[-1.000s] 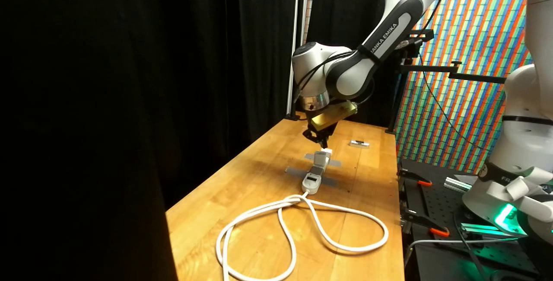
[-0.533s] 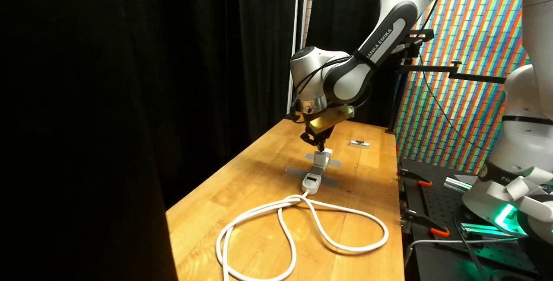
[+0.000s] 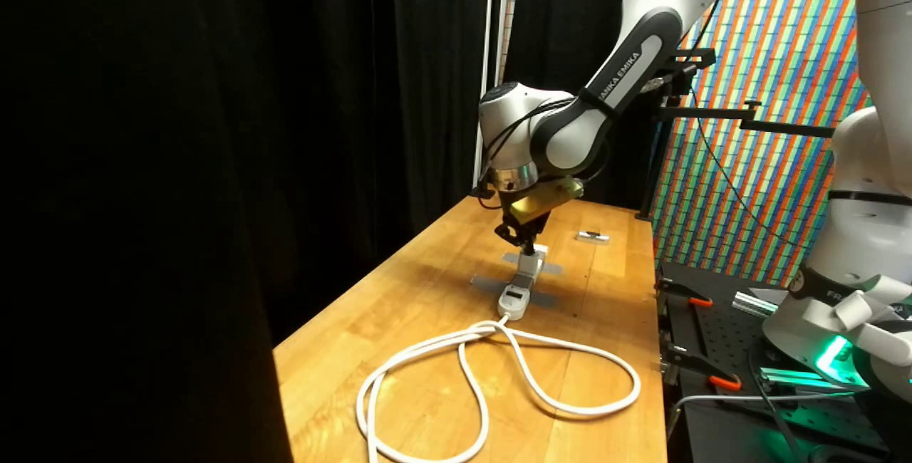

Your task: Place the white adaptor on the white extension cable

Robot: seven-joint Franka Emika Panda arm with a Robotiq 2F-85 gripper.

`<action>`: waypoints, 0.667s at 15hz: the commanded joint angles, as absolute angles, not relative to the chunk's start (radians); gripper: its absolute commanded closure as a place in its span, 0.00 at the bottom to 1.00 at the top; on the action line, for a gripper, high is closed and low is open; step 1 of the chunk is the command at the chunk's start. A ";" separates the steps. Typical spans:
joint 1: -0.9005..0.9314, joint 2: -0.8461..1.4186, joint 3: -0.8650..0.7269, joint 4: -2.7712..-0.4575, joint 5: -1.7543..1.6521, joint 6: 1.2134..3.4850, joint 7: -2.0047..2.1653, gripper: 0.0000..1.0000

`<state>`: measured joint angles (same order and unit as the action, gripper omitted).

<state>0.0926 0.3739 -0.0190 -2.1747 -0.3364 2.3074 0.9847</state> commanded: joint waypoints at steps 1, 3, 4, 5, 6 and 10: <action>0.098 0.406 -0.035 -2.151 -0.292 2.325 0.927 0.93; 0.095 0.415 -0.035 -2.148 -0.277 2.328 0.904 0.93; 0.095 0.420 -0.036 -2.144 -0.269 2.324 0.894 0.92; 0.094 0.423 -0.037 -2.143 -0.261 2.325 0.881 0.93; 0.093 0.425 -0.037 -2.142 -0.253 2.327 0.868 0.93; 0.089 0.435 -0.036 -2.142 -0.220 2.334 0.819 0.93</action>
